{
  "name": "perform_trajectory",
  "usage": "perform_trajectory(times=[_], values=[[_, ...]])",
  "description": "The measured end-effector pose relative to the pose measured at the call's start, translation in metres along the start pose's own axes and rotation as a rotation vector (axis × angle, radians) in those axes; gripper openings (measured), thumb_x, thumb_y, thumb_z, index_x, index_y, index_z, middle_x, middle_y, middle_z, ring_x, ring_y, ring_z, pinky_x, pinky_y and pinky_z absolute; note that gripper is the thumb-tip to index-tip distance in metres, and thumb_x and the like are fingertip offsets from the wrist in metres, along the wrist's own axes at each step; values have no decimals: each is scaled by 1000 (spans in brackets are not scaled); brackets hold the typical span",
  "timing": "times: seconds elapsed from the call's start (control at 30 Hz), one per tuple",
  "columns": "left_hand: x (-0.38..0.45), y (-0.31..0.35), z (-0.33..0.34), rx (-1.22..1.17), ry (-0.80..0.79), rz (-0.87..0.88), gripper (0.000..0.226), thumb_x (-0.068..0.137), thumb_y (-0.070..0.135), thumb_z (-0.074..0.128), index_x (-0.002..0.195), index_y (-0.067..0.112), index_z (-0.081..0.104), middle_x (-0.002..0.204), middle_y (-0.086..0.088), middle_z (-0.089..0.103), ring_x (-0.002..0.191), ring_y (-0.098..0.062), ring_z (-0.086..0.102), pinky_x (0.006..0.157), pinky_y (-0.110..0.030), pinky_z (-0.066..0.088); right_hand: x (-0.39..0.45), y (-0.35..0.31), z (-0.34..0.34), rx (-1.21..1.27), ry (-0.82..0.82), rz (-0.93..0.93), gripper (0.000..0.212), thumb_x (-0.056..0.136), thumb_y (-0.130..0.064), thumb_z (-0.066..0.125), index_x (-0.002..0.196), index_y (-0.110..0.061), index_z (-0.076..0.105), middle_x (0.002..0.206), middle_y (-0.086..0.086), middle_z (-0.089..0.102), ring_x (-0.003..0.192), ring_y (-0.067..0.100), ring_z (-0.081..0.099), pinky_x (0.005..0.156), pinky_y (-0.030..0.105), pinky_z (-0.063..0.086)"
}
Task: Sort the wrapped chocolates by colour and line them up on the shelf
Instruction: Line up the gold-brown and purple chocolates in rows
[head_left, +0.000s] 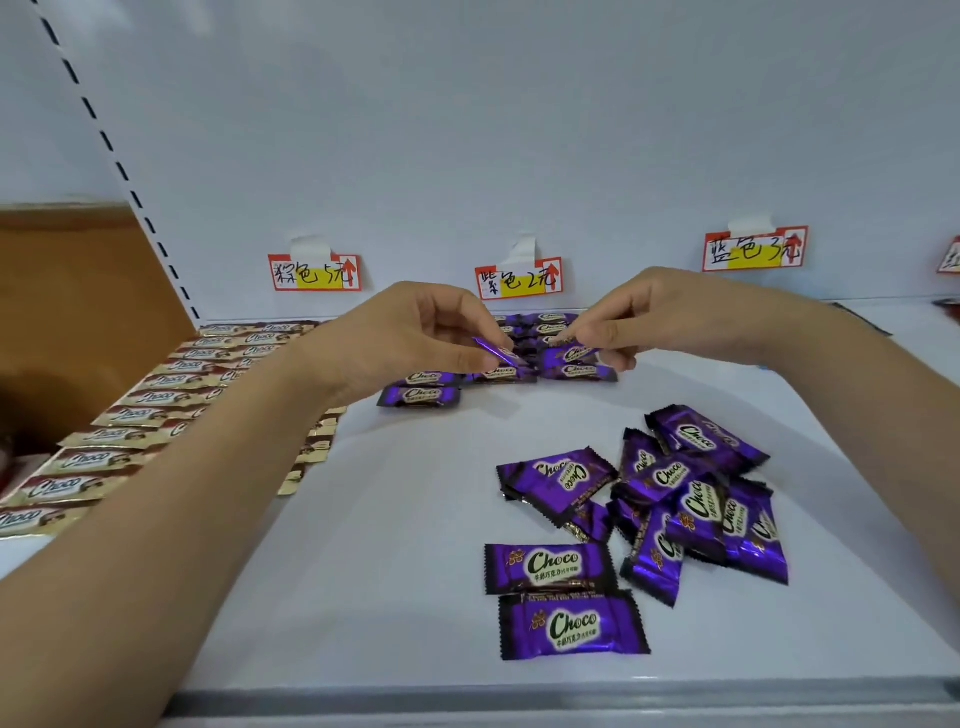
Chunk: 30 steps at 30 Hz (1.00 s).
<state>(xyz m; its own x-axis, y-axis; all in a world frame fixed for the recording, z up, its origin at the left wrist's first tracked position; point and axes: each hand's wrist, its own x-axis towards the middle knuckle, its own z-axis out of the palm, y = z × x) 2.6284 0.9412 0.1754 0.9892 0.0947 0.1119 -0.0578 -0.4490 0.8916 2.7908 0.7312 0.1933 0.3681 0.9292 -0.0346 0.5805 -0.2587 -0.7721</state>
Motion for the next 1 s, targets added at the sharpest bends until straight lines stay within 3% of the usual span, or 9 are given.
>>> perform_trajectory(times=[0.1,0.17,0.33,0.4,0.47,0.6,0.7,0.87,1.0], values=[[0,0,2,-21,-20,-52,19,81,3,71,100,6,73,102,-2,76,100,-12,70,85,-15,51,0,2,0,-65,-81,-12,14,88,-32,65,91,-35,78,100,-8,74,83,8,63,85,25,51],[0,-1,2,40,-36,-67,20,81,5,73,100,7,75,100,0,76,99,-11,70,87,-16,51,2,3,1,-99,-90,-8,17,81,-28,73,97,-28,78,100,-9,74,94,13,65,95,36,50],[0,1,5,255,-141,-91,18,84,12,76,99,23,77,94,-11,73,90,-36,64,86,-44,54,4,8,1,-134,-148,27,18,83,-17,76,99,-25,74,105,9,72,106,31,62,103,46,44],[-2,2,6,272,-174,-103,19,87,8,72,102,20,74,65,6,67,57,-16,57,58,-23,49,5,9,1,-151,-165,36,17,82,-16,77,97,-22,71,99,2,72,94,23,65,94,37,49],[-2,2,6,307,-176,-102,21,86,5,72,103,18,73,54,14,56,47,-5,43,52,-12,36,6,10,2,-180,-179,56,18,81,-12,78,93,-20,66,86,-12,69,80,7,63,81,21,48],[-1,0,7,364,-197,-59,23,83,16,78,102,29,75,95,-13,69,69,-24,57,71,-39,51,8,15,0,-170,-164,40,23,79,-8,79,93,-20,65,80,-13,62,78,13,56,77,27,48],[-1,0,9,406,-178,-34,23,80,24,80,100,34,74,98,-11,68,85,-37,60,79,-48,51,9,13,1,-134,-173,23,23,79,-8,79,96,-19,69,82,-9,61,77,14,57,73,22,50],[0,2,11,486,-189,-13,22,80,28,80,99,38,73,99,-5,68,90,-33,63,80,-52,51,12,14,5,-151,-173,33,22,79,-15,80,96,-22,70,81,-6,62,72,8,59,73,19,51],[-2,2,13,511,-164,11,20,82,27,78,100,35,73,98,12,65,88,-13,62,82,-39,51,13,10,9,-254,-152,46,13,79,-30,79,89,-28,71,75,-16,62,71,1,57,70,16,47]])
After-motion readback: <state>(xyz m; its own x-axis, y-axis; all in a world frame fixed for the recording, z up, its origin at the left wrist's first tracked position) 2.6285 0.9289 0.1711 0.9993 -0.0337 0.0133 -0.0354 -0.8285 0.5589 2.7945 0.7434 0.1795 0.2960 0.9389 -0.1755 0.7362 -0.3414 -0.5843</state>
